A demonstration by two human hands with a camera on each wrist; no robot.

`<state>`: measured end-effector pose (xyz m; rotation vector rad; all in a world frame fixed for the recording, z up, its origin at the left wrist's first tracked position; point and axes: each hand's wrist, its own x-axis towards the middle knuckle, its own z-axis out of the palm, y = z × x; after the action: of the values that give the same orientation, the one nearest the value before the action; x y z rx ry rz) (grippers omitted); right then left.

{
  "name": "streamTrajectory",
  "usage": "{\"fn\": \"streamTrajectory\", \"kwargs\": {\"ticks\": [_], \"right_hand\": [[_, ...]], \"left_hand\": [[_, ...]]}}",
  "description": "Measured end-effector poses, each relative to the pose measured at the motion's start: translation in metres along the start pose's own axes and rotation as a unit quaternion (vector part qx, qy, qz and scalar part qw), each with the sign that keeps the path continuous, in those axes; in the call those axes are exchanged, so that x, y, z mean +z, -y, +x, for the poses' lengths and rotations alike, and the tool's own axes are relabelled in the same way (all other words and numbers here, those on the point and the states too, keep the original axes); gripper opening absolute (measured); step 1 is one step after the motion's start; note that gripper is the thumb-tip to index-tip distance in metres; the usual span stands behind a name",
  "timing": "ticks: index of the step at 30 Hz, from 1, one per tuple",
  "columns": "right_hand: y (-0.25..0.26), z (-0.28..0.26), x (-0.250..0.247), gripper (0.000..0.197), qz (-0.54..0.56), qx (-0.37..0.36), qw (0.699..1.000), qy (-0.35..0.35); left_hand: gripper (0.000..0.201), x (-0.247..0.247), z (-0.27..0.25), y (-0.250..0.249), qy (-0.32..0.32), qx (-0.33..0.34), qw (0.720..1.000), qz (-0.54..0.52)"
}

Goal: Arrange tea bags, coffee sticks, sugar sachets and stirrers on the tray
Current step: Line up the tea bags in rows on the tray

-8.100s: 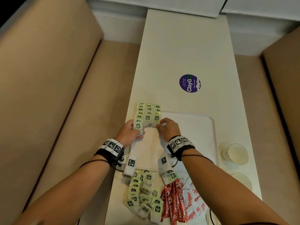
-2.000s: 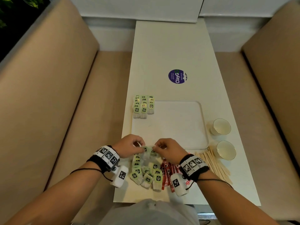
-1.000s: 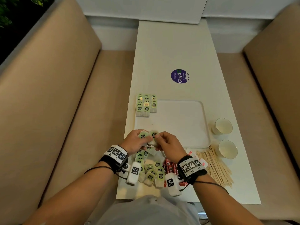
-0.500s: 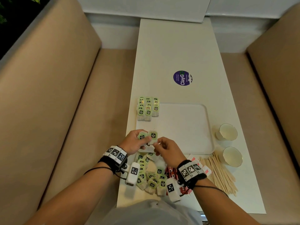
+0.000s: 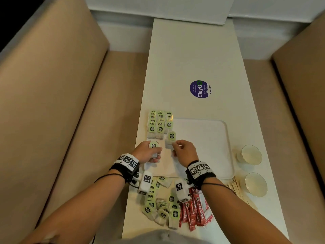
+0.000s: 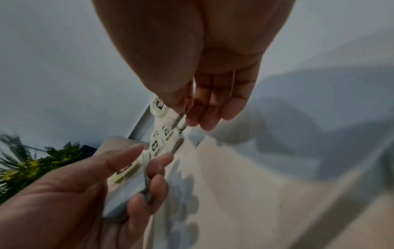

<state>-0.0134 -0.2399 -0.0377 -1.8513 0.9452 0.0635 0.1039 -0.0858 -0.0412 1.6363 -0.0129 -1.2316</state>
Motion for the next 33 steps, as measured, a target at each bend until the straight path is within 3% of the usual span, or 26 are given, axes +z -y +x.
{"fn": "streamTrajectory", "kwargs": {"ticks": [7, 33], "right_hand": [[0.007, 0.028, 0.007, 0.037, -0.015, 0.031, 0.999, 0.001], [0.010, 0.043, 0.016, 0.039, 0.009, 0.058, 0.998, -0.030]], "left_hand": [[0.016, 0.004, 0.013, -0.013, 0.003, -0.003, 1.000, 0.021], [0.036, -0.011, 0.023, -0.002, 0.049, 0.003, 0.998, -0.049]]}}
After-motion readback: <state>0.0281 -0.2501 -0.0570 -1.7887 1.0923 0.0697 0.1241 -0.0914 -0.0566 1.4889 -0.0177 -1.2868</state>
